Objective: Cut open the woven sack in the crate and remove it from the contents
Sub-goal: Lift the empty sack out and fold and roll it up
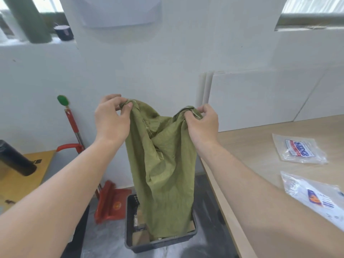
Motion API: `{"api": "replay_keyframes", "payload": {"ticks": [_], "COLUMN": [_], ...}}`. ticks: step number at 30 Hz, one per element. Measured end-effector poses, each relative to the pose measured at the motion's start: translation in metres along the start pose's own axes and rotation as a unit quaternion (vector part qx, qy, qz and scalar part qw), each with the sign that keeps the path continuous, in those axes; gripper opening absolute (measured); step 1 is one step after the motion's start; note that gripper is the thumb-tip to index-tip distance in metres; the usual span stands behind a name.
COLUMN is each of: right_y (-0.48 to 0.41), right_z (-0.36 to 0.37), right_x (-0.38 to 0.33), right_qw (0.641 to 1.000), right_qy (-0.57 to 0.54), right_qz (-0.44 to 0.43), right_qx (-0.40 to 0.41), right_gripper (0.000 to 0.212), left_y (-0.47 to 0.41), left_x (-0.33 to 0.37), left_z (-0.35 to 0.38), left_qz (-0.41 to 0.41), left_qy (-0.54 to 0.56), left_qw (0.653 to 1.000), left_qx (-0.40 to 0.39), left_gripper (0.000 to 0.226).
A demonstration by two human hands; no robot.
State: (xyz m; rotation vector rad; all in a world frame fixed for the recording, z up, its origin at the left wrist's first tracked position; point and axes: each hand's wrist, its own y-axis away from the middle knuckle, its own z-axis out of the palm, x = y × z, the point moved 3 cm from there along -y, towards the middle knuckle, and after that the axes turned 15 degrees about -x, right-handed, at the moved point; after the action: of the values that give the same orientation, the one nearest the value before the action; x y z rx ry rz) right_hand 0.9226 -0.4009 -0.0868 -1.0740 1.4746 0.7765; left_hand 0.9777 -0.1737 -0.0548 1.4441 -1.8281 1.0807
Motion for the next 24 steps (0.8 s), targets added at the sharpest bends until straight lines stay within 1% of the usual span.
{"api": "replay_keyframes", "payload": {"ticks": [3, 5, 8, 10, 11, 13, 16, 20, 22, 24], "right_y": [-0.002, -0.002, -0.004, -0.002, -0.003, 0.000, 0.001, 0.003, 0.004, 0.005], "right_z": [-0.005, -0.006, -0.007, -0.008, -0.010, -0.017, -0.026, -0.037, -0.051, -0.071], "right_x": [-0.010, -0.014, -0.014, -0.015, -0.014, -0.012, -0.014, -0.021, -0.027, -0.034], "right_qw": [1.000, 1.000, 1.000, 0.999, 0.999, 0.999, 0.998, 0.989, 0.984, 0.981], "right_qy": [-0.015, -0.006, 0.003, 0.006, 0.004, 0.009, 0.036, 0.138, 0.164, 0.170], "right_qz": [-0.025, -0.017, 0.019, 0.023, 0.024, 0.036, 0.042, 0.054, 0.059, 0.064], "right_qx": [0.001, -0.006, -0.015, -0.024, -0.024, -0.007, 0.001, 0.024, 0.043, 0.070], "right_gripper": [0.021, 0.021, 0.018, 0.015, 0.014, 0.013, 0.015, 0.016, 0.016, 0.020], "left_y": [0.000, 0.001, 0.003, 0.010, 0.009, 0.007, 0.009, 0.017, 0.022, 0.027], "left_x": [0.007, 0.005, -0.002, -0.008, -0.010, -0.016, -0.018, -0.021, -0.023, -0.025], "left_z": [-0.005, -0.008, -0.015, -0.022, -0.026, -0.035, -0.047, -0.069, -0.088, -0.113], "left_qz": [0.024, 0.029, 0.004, 0.008, -0.005, -0.041, -0.052, -0.110, -0.113, -0.103], "left_qy": [-0.007, -0.032, -0.073, -0.097, -0.105, -0.103, -0.091, -0.035, -0.026, -0.038], "left_qw": [1.000, 0.999, 0.996, 0.994, 0.993, 0.992, 0.992, 0.991, 0.991, 0.992], "left_qx": [0.014, 0.025, 0.045, 0.058, 0.062, 0.067, 0.064, 0.060, 0.072, 0.070], "left_gripper": [0.019, 0.020, 0.023, 0.024, 0.025, 0.027, 0.026, 0.023, 0.025, 0.025]}}
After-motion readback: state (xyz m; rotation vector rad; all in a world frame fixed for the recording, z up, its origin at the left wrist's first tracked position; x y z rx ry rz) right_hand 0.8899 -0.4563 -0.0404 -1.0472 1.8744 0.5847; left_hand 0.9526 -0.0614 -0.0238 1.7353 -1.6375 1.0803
